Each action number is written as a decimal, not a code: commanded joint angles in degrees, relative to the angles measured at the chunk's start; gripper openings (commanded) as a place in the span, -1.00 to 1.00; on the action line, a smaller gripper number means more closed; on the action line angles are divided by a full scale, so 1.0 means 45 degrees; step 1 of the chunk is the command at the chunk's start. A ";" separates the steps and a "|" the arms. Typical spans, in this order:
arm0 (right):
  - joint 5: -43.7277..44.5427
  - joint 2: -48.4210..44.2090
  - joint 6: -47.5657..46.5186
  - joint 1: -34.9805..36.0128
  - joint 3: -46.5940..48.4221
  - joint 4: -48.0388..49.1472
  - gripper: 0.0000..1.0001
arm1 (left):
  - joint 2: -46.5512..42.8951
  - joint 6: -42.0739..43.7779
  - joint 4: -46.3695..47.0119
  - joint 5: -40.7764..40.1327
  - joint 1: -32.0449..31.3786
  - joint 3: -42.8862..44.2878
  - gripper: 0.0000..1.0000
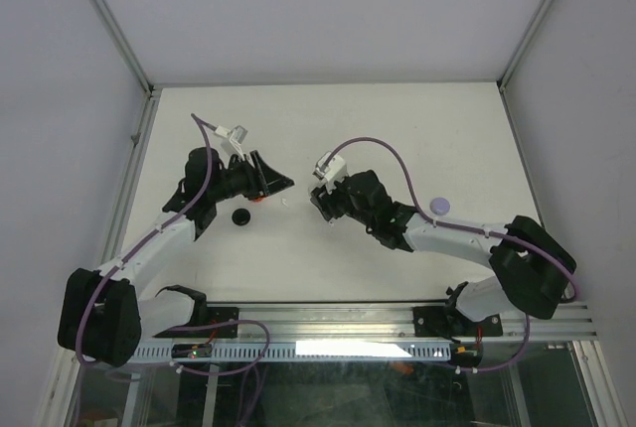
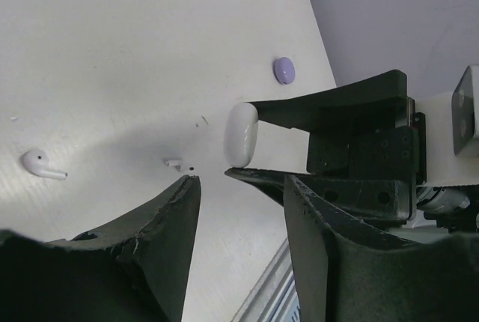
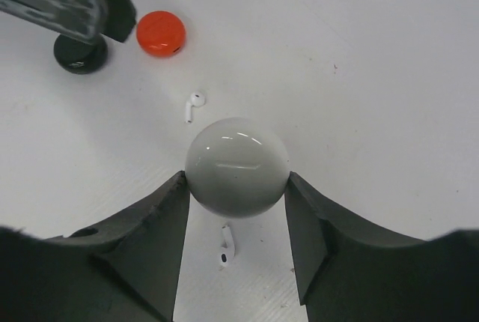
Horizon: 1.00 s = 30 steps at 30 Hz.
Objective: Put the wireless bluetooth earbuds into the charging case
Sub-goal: Pick up the charging case at the center of the board.
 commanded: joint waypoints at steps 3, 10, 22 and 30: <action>-0.0936 -0.0763 -0.1557 0.0467 -0.0344 0.2714 0.07 | 0.0120 -0.0738 0.1229 -0.0270 -0.0869 0.0271 -0.06; -0.1345 -0.0825 -0.1791 0.0678 -0.0380 0.2972 0.08 | 0.0393 -0.0763 0.1510 -0.0328 -0.1193 0.0074 -0.10; -0.2032 -0.0672 -0.1747 0.0731 -0.0067 0.2906 0.10 | 0.0763 -0.0330 0.1826 0.0090 -0.1409 0.0048 -0.13; -0.2370 -0.0740 -0.1749 0.0732 0.0005 0.2695 0.11 | 0.0662 0.0185 0.1961 0.0366 -0.1496 -0.0047 -0.21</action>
